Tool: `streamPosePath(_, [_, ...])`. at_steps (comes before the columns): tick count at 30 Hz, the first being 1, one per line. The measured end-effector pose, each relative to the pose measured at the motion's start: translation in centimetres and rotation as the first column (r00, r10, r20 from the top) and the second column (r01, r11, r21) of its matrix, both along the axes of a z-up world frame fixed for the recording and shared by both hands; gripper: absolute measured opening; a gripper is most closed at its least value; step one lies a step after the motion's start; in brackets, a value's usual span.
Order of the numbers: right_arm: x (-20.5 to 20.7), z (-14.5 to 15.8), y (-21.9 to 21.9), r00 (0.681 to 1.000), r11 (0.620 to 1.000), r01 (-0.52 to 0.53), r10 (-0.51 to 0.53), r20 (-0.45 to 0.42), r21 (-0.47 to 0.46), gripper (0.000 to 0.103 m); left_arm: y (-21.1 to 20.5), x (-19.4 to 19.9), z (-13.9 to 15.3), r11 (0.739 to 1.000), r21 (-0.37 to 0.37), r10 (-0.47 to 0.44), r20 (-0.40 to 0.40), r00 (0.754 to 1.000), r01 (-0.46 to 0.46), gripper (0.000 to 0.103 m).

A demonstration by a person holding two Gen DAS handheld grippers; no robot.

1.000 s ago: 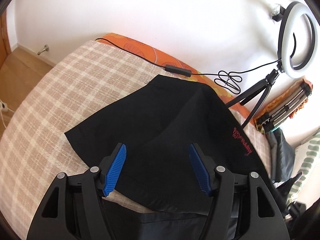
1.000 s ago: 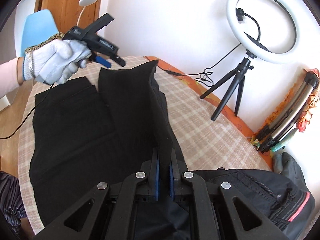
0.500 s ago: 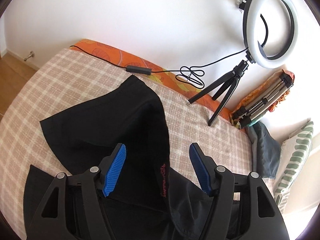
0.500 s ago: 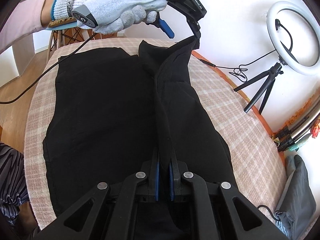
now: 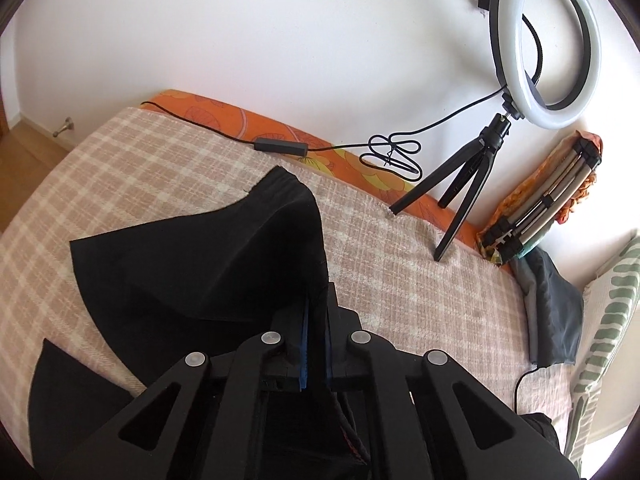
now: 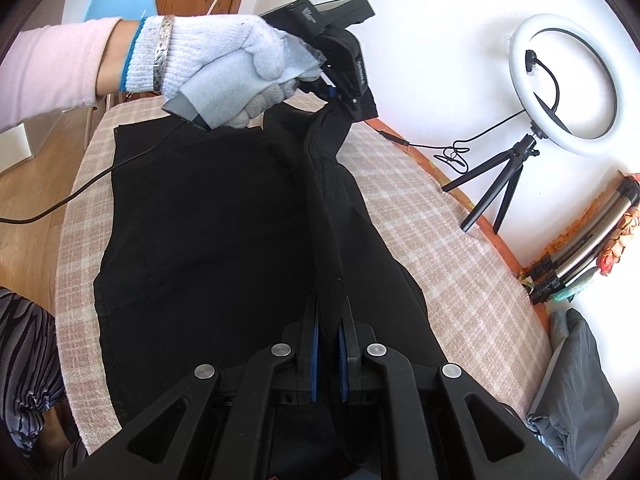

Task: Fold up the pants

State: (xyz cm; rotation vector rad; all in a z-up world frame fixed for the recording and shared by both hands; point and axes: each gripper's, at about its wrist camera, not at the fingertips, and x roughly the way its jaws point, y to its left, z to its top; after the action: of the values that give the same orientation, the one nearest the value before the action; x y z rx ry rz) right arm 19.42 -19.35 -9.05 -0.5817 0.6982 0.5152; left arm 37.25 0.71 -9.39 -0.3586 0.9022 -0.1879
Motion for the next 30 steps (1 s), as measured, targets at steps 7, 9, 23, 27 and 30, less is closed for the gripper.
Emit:
streamPosePath(7, [-1.3,3.0,-0.6,0.997,0.999,0.036,-0.035,0.074,-0.013,0.005,3.1,-3.6,2.9,0.998,-0.06,0.035,0.072,0.997,-0.03,0.003])
streamPosePath(9, [-2.3,3.8,-0.6,0.996,0.999,0.03,-0.028,0.09,-0.025,0.005,3.8,-5.4,3.9,0.997,-0.072,0.037,0.103,0.994,-0.03,0.003])
streamPosePath(23, [-10.6,0.6,1.8,0.998,0.994,-0.053,0.055,0.014,-0.095,0.005,10.0,-18.3,-0.8,0.97,-0.207,0.14,0.057,0.989,-0.126,0.003])
streamPosePath(27, [-11.5,-1.6,2.4,0.998,0.992,-0.058,0.056,-0.026,-0.115,0.005,10.5,-19.7,-3.6,0.971,-0.192,0.149,0.009,0.989,-0.145,0.003])
streamPosePath(30, [-11.8,-2.5,2.4,0.997,0.991,-0.054,0.048,-0.053,-0.123,0.005,11.3,-20.4,-4.9,0.963,-0.219,0.158,-0.007,0.987,-0.156,0.008])
